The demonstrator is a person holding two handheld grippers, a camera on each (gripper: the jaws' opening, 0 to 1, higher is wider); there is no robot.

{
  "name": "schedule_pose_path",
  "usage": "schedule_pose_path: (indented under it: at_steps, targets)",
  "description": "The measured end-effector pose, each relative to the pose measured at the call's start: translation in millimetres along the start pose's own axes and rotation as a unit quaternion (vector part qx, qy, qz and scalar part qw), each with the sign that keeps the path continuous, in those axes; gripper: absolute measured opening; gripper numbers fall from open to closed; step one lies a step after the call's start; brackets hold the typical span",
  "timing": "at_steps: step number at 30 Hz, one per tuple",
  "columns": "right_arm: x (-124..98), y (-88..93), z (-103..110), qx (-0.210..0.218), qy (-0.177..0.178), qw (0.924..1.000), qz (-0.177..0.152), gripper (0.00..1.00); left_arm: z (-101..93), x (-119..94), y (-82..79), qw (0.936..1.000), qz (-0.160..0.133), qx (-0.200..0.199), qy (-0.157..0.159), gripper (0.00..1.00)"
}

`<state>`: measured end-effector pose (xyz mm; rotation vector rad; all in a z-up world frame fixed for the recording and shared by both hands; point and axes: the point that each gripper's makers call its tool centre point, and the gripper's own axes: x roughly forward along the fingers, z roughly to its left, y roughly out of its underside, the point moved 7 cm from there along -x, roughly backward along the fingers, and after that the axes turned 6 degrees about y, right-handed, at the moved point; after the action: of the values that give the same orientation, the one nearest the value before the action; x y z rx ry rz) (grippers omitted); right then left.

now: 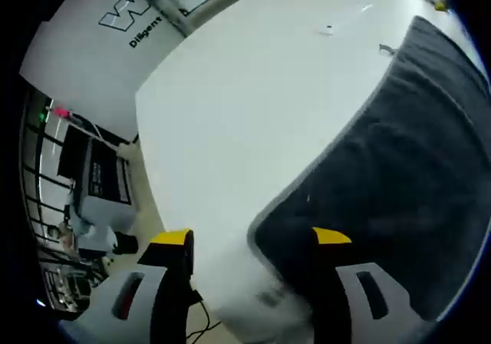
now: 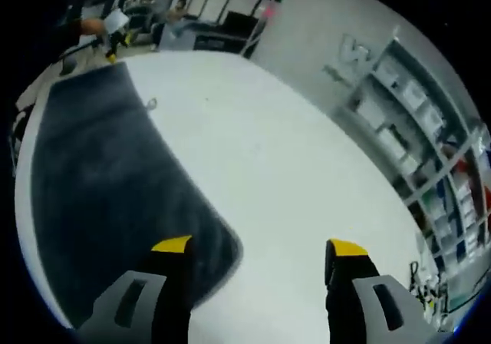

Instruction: Open the folded towel by lifting each exposed corner and separating the folded layers until the towel lies flat within the target outline without major curled edges

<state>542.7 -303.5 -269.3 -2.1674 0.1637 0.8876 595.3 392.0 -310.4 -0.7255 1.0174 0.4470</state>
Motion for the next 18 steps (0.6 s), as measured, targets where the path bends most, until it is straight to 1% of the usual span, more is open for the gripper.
schedule_pose_path:
  at_steps: [1,3,5,7,8,9,11,13,15,17,18]
  targets:
    - [2,0.4,0,0.002,-0.002,1.0,0.0,0.65,-2.2,1,0.0,1.0,0.001,-0.004,0.0,0.56]
    - [7,2.4,1,0.002,-0.003,1.0,0.003,0.64,-4.0,2,1.5,0.9998,0.003,-0.019,-0.009,0.46]
    - [10,4.2,-1,0.002,0.002,1.0,0.003,0.6,1.9,5,1.5,0.9996,0.005,-0.024,-0.015,0.41]
    - [13,5.3,-5,0.009,0.011,0.9999,-0.003,0.52,3.7,8,1.1,0.9994,0.004,-0.033,-0.014,0.4]
    - [16,6.2,-7,0.025,0.016,0.9995,-0.011,0.5,3.4,10,2.2,0.9992,0.004,-0.037,-0.009,0.39]
    - [17,7.4,-7,0.033,0.015,0.9993,-0.012,0.47,-0.8,11,5.6,0.999,0.002,-0.043,-0.005,0.38]
    - [24,11.8,-6,0.062,0.016,0.9977,-0.021,0.43,-5.4,15,9.8,0.9985,0.0,-0.055,0.003,0.37]
    - [30,19.6,1,0.073,0.0,0.9972,-0.017,0.39,-6.8,18,13.2,0.9984,0.0,-0.056,0.008,0.37]
    - [37,27.7,8,0.09,-0.013,0.9958,-0.012,0.38,-4.7,22,16.4,0.9982,0.002,-0.058,0.012,0.36]
    - [42,33.0,13,0.093,-0.021,0.9954,-0.007,0.38,-4.4,25,14.3,0.9981,-0.001,-0.06,0.017,0.35]
    - [44,34.9,14,0.096,-0.023,0.9951,-0.004,0.38,-5.8,25,15.9,0.9978,-0.005,-0.063,0.02,0.35]
